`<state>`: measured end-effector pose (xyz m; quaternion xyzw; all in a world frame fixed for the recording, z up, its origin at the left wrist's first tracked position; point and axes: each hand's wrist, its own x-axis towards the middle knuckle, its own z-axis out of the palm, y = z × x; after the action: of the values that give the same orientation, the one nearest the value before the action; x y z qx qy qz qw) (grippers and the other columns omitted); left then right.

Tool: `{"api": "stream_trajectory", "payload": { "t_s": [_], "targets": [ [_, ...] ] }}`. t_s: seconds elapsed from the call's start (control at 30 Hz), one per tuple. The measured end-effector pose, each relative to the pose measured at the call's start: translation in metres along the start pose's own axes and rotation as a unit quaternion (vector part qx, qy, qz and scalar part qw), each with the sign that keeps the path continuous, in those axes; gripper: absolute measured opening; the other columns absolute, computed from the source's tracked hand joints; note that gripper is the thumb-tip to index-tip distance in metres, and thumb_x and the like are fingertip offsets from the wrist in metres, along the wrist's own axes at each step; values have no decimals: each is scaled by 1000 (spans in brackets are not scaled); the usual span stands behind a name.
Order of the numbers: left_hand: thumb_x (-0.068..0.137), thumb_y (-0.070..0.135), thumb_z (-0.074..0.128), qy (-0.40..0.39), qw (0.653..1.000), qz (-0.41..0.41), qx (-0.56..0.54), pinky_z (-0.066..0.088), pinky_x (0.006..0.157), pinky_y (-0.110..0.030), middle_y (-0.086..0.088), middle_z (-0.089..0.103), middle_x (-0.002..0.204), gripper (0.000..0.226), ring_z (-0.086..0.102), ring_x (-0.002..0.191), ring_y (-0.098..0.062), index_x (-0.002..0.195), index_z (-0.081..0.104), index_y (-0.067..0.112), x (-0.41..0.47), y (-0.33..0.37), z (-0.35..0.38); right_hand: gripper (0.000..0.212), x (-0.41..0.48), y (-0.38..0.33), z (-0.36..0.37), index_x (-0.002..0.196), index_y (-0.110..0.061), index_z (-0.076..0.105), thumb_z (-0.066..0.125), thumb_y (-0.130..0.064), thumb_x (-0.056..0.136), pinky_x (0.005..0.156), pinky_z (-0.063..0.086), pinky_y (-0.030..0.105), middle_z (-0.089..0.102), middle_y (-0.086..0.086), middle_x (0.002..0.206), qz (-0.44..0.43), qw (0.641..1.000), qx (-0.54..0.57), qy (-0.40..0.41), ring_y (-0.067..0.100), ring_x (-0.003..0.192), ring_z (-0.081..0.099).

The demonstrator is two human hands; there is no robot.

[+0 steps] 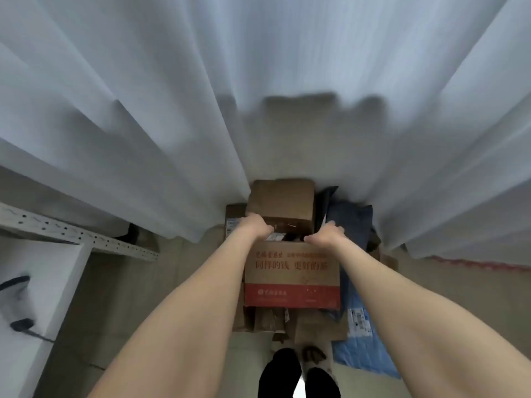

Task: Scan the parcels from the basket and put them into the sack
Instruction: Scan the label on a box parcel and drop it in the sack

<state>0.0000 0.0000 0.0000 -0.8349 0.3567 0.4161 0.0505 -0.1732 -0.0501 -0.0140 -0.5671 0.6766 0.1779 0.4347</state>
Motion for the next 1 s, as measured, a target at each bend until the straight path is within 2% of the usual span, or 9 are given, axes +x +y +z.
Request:
{"api": "stream_trajectory", "payload": {
  "t_s": [0.07,0.17,0.3,0.43,0.57,0.67,0.77,0.9,1.0],
  "targets": [
    [96,41,47,-7,1000,-13,-15,47,94,-34,-18,49,137,63,53,119,-30,141,37,-2,10,-4,13,98,14,7,9,155,-7,7,63,-51,87,113,31,51,17,19,158,33,999,5,12,41,142,23],
    [98,44,42,-15,998,-52,-39,46,96,-35,-18,45,142,64,52,122,-30,142,36,-1,26,-16,33,96,38,19,22,153,-4,12,59,-56,88,109,38,50,27,21,153,69,997,44,-7,40,137,36],
    [100,40,39,-20,994,-83,-65,42,97,-35,-17,44,142,56,49,124,-30,141,39,2,34,-23,46,62,51,28,32,131,-6,52,54,-54,92,87,53,41,61,13,118,53,995,89,-16,30,103,61],
    [99,36,42,-37,989,-85,-116,43,102,-37,-16,50,137,51,52,122,-29,138,43,3,27,-20,43,50,43,30,27,120,-9,59,50,-51,95,82,54,40,64,10,104,40,996,75,9,28,92,62],
    [100,38,41,-20,983,-93,-158,38,107,-40,-17,43,144,56,44,130,-32,142,37,1,4,-12,24,44,21,25,7,114,-11,60,51,-49,95,67,49,34,62,8,92,22,997,71,29,25,78,59],
    [100,38,41,-12,978,-96,-182,41,105,-43,-18,45,142,57,47,127,-33,145,33,5,-20,-8,8,40,1,19,-9,111,-13,57,56,-48,92,69,51,37,61,11,105,17,996,84,34,27,84,59],
    [100,39,40,-3,976,-103,-194,46,100,-43,-17,50,137,55,52,121,-32,144,37,6,-46,-8,-12,39,-23,12,-24,108,-14,57,61,-48,89,74,54,40,62,11,104,16,994,104,19,28,88,61],
    [98,40,42,23,964,-121,-235,54,84,-44,-12,56,110,46,58,103,-32,132,47,9,-85,-10,-43,35,-56,0,-48,106,-13,62,63,-43,88,85,56,46,66,10,100,-9,993,118,-9,30,91,64],
    [95,42,46,66,957,-127,-251,57,80,-46,-13,57,114,47,60,98,-33,128,49,9,-113,-12,-72,42,-83,-15,-66,113,-15,62,60,-48,88,87,55,47,67,10,104,-29,993,114,-14,30,95,64]
  ]
}}
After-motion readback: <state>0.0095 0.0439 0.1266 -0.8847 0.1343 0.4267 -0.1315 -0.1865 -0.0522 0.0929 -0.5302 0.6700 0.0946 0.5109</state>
